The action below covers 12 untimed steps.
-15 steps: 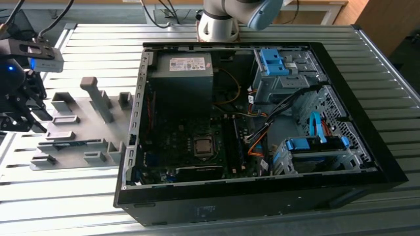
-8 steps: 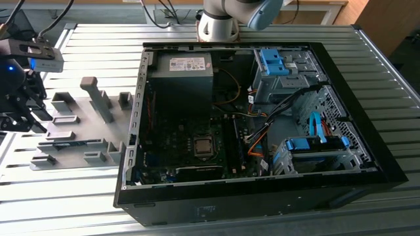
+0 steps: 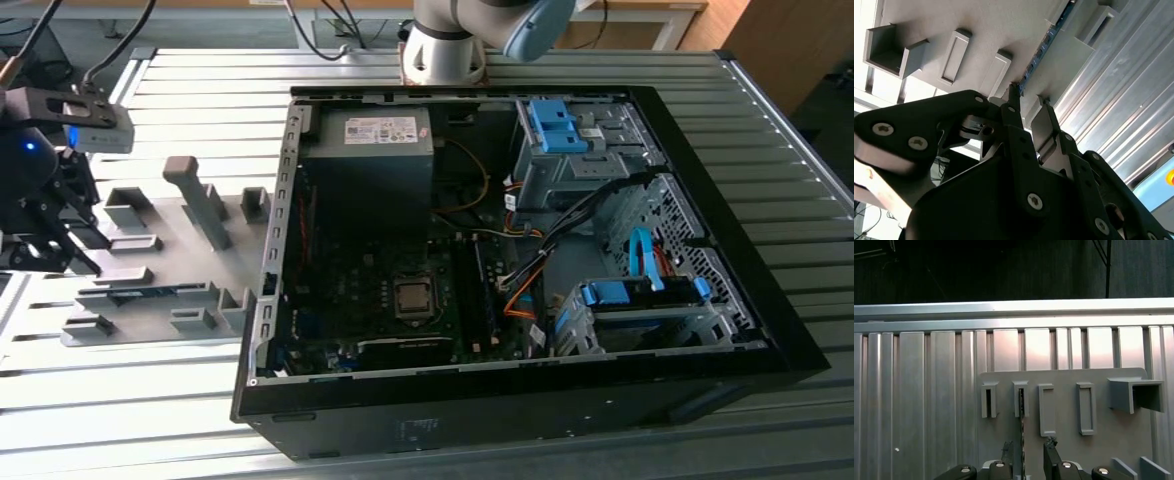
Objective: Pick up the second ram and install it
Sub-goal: 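Pick up the second ram and move it above second insertion slot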
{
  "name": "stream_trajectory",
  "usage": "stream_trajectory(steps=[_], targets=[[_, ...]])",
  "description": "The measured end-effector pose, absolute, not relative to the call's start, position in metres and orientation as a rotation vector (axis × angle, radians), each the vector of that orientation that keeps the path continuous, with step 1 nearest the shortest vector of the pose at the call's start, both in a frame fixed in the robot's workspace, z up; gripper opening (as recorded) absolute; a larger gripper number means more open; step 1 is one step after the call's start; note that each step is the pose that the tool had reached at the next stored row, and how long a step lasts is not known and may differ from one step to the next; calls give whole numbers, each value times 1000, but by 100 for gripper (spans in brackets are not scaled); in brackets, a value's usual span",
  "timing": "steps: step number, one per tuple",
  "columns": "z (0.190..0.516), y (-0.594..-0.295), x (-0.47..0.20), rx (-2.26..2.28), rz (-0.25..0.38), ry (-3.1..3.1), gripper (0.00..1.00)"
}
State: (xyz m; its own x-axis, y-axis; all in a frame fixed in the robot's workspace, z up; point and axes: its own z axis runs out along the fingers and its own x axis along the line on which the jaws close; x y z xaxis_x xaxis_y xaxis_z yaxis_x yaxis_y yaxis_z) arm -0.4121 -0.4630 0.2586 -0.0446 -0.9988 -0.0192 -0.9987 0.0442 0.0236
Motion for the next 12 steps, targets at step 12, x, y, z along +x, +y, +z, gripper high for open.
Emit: stream_trajectory(steps=[12], targets=[[245, -463, -412, 2164, -23, -2256, 37]])
